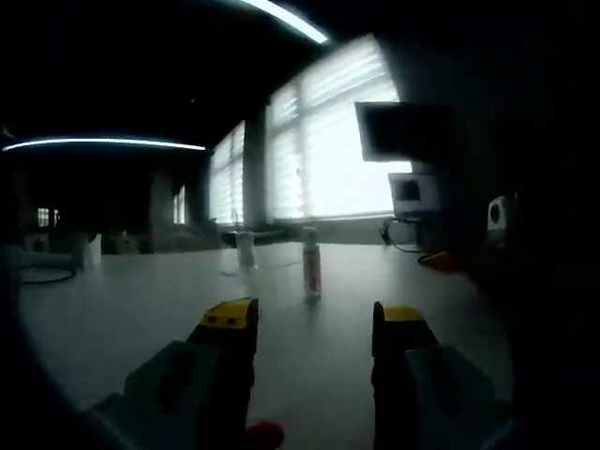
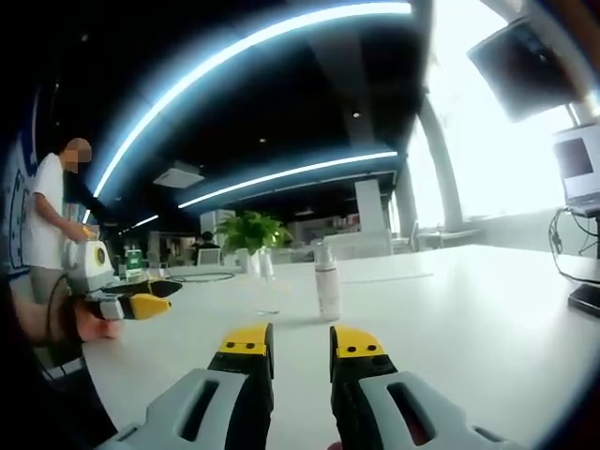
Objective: Clamp pump bottle remove cover press pump head put on cover
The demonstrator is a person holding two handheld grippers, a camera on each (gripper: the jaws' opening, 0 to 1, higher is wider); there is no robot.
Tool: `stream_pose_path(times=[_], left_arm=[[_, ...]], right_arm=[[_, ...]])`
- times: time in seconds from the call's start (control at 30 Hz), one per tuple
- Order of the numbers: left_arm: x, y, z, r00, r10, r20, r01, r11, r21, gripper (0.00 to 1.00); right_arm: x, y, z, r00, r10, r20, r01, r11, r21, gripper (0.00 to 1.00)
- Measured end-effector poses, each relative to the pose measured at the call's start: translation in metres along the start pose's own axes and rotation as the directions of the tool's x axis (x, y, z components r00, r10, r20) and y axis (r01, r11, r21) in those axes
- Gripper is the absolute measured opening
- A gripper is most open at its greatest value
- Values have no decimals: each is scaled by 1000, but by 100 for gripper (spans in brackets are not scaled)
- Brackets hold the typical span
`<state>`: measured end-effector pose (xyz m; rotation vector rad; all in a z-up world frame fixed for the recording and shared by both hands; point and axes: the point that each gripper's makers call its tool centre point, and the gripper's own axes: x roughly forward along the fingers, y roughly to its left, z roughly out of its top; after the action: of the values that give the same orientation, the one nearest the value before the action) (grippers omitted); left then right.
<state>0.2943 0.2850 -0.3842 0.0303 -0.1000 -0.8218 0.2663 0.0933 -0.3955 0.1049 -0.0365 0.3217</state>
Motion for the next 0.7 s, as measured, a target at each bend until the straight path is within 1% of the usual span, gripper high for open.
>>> stream_pose_path(times=[0.1, 0.17, 0.23, 0.3, 0.43, 0.7], left_arm=[[0, 0, 3, 1000, 2, 11, -2, 1000, -8, 39], [-1, 4, 3, 1000, 17, 12, -17, 999, -31, 39], [0, 3, 3, 1000, 23, 17, -23, 998, -50, 37], [0, 1, 3, 1000, 22, 16, -21, 999, -50, 35], [-2, -2, 2, 1000, 18, 15, -18, 999, -37, 35], [0, 1, 4, 999, 34, 18, -33, 998, -54, 36]], right_arm=[[1, 0, -1, 1000, 1, -4, -1, 1000, -9, 18], [1, 0, -1, 1000, 1, -5, -1, 1000, -7, 18], [1, -1, -1, 1000, -3, -3, 3, 1000, -6, 18], [1, -2, 0, 1000, -5, -1, 5, 1000, -3, 18], [1, -2, 0, 1000, -4, -2, 4, 1000, -6, 18], [0, -1, 0, 1000, -1, -1, 1, 1000, -5, 18]])
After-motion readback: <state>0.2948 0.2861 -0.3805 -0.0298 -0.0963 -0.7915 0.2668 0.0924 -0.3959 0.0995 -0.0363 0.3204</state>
